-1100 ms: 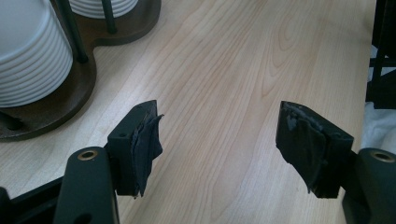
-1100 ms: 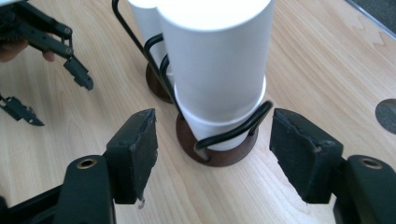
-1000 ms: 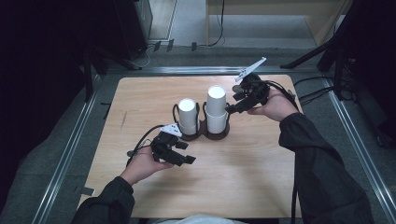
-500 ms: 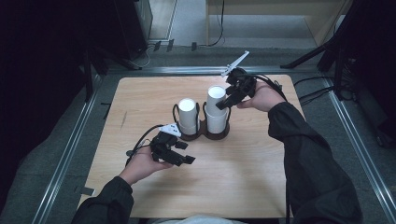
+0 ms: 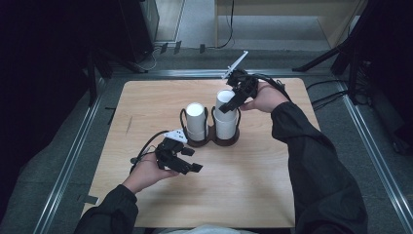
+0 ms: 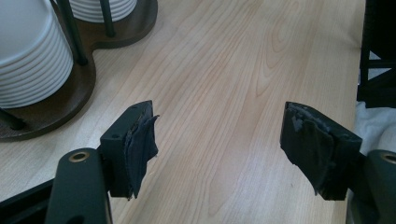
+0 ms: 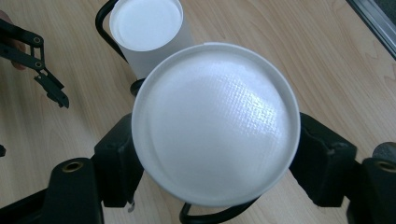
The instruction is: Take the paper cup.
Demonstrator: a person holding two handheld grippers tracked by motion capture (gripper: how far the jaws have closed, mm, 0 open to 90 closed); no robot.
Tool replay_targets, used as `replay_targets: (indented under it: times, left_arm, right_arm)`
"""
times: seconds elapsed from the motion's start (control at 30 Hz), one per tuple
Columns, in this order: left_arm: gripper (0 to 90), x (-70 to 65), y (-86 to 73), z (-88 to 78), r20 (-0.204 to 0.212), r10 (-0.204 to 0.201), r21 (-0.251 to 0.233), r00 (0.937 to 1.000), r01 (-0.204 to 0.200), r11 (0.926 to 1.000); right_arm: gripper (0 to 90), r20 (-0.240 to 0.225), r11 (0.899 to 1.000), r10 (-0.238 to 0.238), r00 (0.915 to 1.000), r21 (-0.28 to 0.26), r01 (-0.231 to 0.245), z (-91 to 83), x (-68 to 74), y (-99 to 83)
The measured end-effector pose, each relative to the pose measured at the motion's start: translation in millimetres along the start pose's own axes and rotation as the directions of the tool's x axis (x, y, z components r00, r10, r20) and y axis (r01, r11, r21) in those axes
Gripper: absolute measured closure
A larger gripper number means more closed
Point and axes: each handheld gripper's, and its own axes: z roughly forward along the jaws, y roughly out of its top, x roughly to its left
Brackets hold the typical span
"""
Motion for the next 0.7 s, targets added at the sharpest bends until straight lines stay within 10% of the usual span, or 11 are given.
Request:
replay_targets:
  times: [0.7]
  left_arm:
    - [23.8,1.8,-0.6,0.8,-0.001,-0.023,0.005,0.9997,0.024,0.9997]
  right_arm:
    - [29.8,0.011,0.999,0.009,0.9999,0.043,-0.010,-4.7,3.2,7.8]
